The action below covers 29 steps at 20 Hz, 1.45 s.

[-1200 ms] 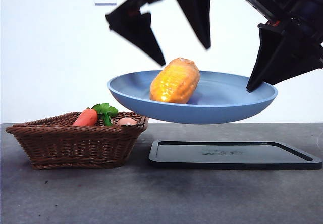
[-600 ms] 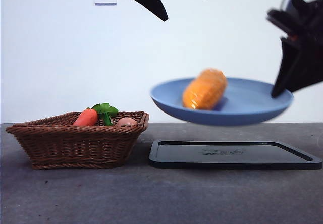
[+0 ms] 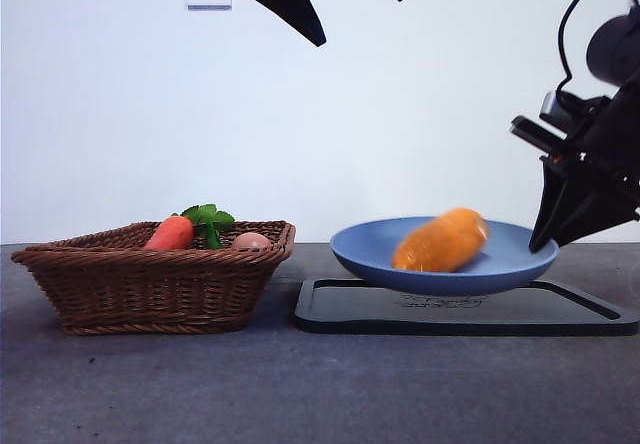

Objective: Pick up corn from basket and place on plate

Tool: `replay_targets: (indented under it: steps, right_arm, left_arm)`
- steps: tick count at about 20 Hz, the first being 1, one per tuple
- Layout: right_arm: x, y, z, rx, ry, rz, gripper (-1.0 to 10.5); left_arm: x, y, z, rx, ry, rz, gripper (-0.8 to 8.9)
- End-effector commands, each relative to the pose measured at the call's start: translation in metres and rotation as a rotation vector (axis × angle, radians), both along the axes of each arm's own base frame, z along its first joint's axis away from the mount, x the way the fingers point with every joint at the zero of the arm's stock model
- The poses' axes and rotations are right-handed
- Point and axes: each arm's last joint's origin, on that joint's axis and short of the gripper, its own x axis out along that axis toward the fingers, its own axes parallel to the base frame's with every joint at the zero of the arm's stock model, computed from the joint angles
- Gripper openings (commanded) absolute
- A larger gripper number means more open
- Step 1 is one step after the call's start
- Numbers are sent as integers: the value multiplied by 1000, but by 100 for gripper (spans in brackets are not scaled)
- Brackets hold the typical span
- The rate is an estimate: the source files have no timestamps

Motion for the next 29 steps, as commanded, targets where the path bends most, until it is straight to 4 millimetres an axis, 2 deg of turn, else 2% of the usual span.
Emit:
replay_targets:
  steps: [1, 5, 10, 15, 18, 21, 24, 26, 29]
  right_arm:
    - [11, 0, -7, 5, 1, 11, 2]
    - [15, 0, -20, 1, 39, 12, 2]
    - [15, 0, -21, -2, 43, 10, 4]
    - [14, 0, -22, -6, 56, 6, 205]
    - [13, -1, -18, -5, 52, 3, 269]
    - [6, -10, -3, -9, 41, -15, 269]
    - [-10, -20, 28, -22, -14, -23, 269]
    - [-29, -23, 53, -33, -57, -8, 269]
    - [-68, -19, 91, -58, -112, 50, 269]
  left_arm:
    - [0, -4, 5, -11, -26, -18, 417]
    - [0, -4, 5, -14, -27, -16, 417]
    - [0, -4, 5, -14, -27, -16, 417]
    - [0, -4, 5, -14, -27, -16, 417]
    - [0, -4, 5, -14, -27, -16, 417]
    - [0, -4, 5, -14, -27, -16, 417]
    - [0, -4, 5, -14, -27, -16, 417]
    - [0, -4, 5, -14, -27, -16, 417]
    - [0, -4, 5, -14, -27, -16, 417]
